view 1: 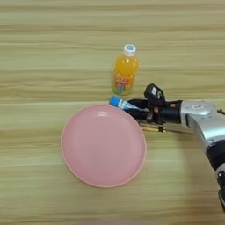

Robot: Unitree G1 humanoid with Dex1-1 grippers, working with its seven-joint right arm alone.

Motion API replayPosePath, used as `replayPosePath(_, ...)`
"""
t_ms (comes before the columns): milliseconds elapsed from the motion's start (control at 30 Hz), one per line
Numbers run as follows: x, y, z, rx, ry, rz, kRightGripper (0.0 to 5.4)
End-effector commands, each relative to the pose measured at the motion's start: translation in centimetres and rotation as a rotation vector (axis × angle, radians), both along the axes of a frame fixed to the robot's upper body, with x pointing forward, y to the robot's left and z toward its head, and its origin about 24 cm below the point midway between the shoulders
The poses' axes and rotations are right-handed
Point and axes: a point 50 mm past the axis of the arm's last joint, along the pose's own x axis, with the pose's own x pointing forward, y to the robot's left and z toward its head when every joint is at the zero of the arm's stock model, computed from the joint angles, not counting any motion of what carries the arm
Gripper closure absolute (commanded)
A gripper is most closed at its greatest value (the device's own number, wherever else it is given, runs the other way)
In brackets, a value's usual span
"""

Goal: Move the objects on the table

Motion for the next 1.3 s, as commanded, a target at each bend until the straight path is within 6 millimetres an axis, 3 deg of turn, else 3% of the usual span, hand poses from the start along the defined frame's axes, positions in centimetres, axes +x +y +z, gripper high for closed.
replayPosePath(33, 1.7, 0.0, 2.9, -0.016, -0.122, 0.0, 3.99)
replayPosePath(200, 1.7, -0.1, 2.8, -0.024, -0.116, -0.003, 3.99)
replayPosePath(667, 1.5, -0.7, 4.7, 0.014, -0.194, 0.003, 2.07)
replayPosePath(900, 0.3, -2.4, 5.5, -0.007, -0.209, 0.003, 1.14)
replayPosePath(1300, -2.4, -5.4, 6.1, -0.072, -0.169, 0.007, 0.03)
